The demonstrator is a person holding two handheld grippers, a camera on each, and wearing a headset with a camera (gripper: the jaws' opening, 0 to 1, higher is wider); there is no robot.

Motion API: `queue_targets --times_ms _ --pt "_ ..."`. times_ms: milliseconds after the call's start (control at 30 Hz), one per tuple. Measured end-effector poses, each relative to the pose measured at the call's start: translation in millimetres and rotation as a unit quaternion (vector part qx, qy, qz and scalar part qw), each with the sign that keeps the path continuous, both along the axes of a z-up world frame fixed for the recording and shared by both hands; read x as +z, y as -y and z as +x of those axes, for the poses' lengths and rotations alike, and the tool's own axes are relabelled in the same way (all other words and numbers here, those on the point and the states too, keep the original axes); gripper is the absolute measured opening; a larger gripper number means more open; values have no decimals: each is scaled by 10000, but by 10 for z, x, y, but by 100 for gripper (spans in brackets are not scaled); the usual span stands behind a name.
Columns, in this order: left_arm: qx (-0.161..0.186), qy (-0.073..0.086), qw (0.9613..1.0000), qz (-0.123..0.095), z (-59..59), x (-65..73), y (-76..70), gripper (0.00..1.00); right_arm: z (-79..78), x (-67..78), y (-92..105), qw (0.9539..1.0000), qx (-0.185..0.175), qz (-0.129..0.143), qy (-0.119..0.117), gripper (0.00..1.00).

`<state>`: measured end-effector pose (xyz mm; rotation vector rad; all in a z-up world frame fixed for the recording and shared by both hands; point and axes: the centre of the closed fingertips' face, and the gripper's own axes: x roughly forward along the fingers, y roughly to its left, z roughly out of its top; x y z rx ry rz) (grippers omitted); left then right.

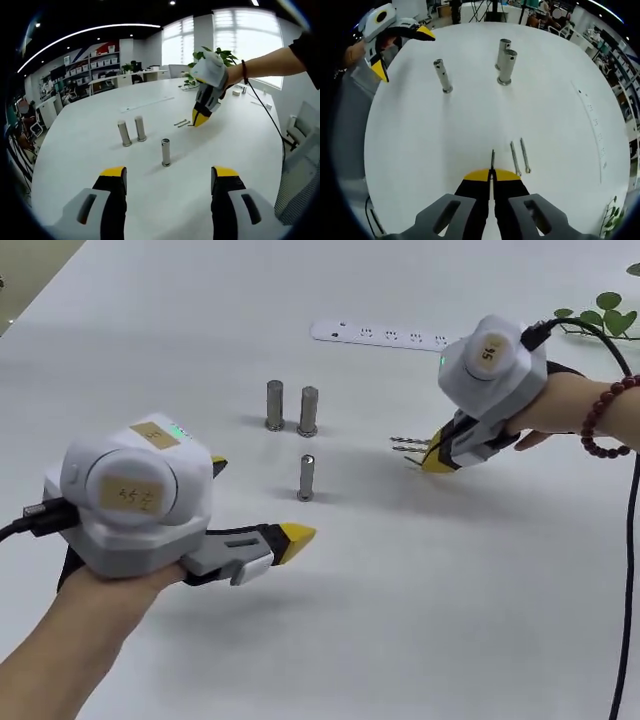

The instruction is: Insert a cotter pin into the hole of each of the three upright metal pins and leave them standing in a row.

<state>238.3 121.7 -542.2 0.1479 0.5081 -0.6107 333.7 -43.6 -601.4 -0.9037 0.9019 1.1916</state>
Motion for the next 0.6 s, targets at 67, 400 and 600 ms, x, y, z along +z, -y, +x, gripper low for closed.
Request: queue_targets --times_ms 67,400,600 --pt "-20 -73 9999 -84 -11 3 20 63 12 20 -24 9999 72 54 81 0" --pt "-76 -180 9988 -441 13 98 106 55 -286 258 -296 9967 534 348 503 0" --pt "-243 -285 9976 -576 -8 141 216 48 -403 362 -463 9929 741 578 736 0"
